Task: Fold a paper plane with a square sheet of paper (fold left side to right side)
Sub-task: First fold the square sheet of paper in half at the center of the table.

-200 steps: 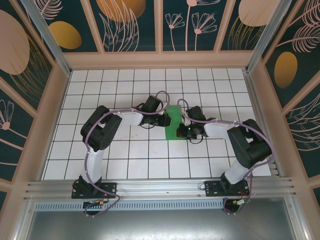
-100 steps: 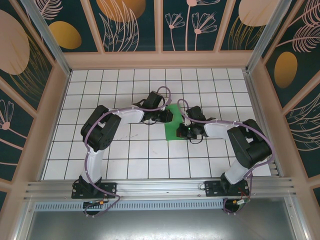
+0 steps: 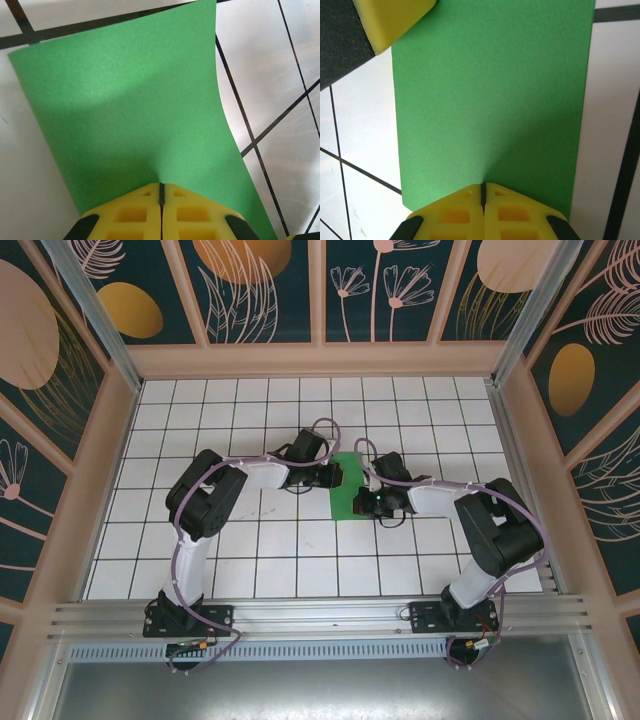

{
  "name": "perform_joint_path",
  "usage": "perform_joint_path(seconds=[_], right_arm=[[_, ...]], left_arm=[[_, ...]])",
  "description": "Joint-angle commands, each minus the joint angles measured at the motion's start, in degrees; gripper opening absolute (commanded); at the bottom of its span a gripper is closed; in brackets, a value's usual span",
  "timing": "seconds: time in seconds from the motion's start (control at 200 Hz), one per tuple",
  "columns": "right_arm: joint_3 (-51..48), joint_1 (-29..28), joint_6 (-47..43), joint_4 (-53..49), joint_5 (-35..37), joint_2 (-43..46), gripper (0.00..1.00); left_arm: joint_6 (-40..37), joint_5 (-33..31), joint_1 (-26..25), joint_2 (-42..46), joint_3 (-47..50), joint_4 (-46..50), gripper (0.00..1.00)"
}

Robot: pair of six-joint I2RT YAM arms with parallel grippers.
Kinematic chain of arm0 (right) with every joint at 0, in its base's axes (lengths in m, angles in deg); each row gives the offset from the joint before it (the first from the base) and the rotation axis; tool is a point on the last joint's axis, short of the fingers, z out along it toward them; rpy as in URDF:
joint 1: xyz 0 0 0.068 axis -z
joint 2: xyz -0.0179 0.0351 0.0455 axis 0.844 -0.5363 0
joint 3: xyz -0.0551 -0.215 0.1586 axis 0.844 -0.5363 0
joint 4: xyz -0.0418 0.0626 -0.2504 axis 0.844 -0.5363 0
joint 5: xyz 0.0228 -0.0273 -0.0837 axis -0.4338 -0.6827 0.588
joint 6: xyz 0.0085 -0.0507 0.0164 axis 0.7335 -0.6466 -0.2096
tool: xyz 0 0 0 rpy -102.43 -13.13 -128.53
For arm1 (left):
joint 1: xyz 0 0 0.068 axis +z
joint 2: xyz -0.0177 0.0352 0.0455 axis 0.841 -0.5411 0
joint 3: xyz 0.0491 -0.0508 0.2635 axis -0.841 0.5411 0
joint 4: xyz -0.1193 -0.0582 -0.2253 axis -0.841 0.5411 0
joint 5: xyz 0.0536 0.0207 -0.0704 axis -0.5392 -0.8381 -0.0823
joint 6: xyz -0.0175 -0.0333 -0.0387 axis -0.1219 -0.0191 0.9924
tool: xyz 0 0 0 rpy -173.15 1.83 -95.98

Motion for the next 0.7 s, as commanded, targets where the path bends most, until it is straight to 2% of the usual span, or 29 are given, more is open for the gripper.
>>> perform_joint_path(seconds=[0.0, 0.38, 0.696], right_arm=[[-2.3, -0.1, -0.9, -7.6, 5.1, -2.7, 0.0], [-2.9, -0.1, -1.0, -8.3, 5.4, -2.5, 0.0], [-3.3, -0.1, -1.1, -8.8, 5.6, -2.2, 0.0]], left_arm=[[1.3, -3.4, 1.4, -0.1, 2.9, -3.8, 0.08], [-0.3, -6.7, 3.4, -2.3, -1.2, -2.2, 0.08], [-1.5, -7.0, 5.9, -5.6, -6.6, -0.3, 0.08]])
